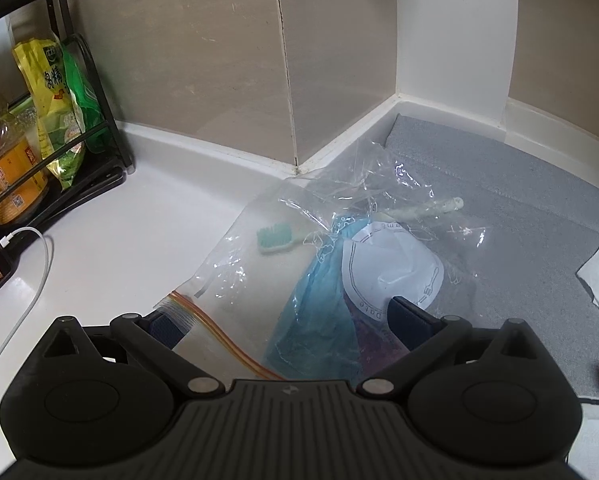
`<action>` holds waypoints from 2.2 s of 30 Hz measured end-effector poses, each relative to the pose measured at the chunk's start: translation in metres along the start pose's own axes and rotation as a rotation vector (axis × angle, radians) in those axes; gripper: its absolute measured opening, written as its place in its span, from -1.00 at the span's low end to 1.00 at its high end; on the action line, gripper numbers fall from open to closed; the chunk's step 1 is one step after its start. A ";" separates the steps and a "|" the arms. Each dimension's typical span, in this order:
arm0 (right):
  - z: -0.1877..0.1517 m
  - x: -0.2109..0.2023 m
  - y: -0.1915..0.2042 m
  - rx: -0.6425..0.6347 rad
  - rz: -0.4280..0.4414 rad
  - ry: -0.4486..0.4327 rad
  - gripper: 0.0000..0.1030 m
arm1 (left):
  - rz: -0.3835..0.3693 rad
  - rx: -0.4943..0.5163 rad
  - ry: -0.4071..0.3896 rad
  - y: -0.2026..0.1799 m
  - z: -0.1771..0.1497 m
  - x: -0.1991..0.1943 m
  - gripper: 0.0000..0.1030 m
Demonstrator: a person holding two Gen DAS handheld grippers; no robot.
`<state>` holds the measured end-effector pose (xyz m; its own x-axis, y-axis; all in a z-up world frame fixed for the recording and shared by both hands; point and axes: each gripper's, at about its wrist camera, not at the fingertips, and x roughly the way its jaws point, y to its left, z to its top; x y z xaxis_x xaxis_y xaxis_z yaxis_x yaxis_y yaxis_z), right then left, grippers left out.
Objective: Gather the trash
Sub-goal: 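Position the left gripper over the clear zip bag while the right gripper hovers over the towel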
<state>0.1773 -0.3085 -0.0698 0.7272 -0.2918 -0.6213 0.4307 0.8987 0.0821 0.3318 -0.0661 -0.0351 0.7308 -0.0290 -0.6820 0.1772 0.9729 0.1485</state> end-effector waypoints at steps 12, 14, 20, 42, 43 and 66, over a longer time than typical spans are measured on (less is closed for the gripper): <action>0.001 0.001 0.003 -0.024 -0.017 0.010 1.00 | -0.176 -0.104 -0.016 -0.003 0.001 -0.037 -0.16; 0.001 0.001 0.002 -0.020 -0.012 0.007 1.00 | -0.229 -0.095 -0.006 -0.012 -0.010 -0.047 -0.16; 0.002 -0.001 -0.007 0.026 -0.055 0.000 1.00 | -0.307 0.104 0.039 -0.057 -0.044 -0.064 0.02; 0.003 0.004 -0.010 0.008 -0.084 0.010 1.00 | -0.204 0.119 0.142 -0.127 -0.004 0.005 0.99; 0.003 0.004 -0.009 0.004 -0.080 0.010 1.00 | -0.192 0.123 0.163 -0.128 -0.007 0.012 1.00; 0.002 0.005 -0.006 -0.006 -0.074 0.011 1.00 | -0.206 0.073 0.099 -0.120 -0.019 0.011 1.00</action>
<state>0.1797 -0.3164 -0.0720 0.6872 -0.3541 -0.6343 0.4801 0.8767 0.0307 0.3061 -0.1791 -0.0735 0.6064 -0.1993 -0.7698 0.3661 0.9294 0.0478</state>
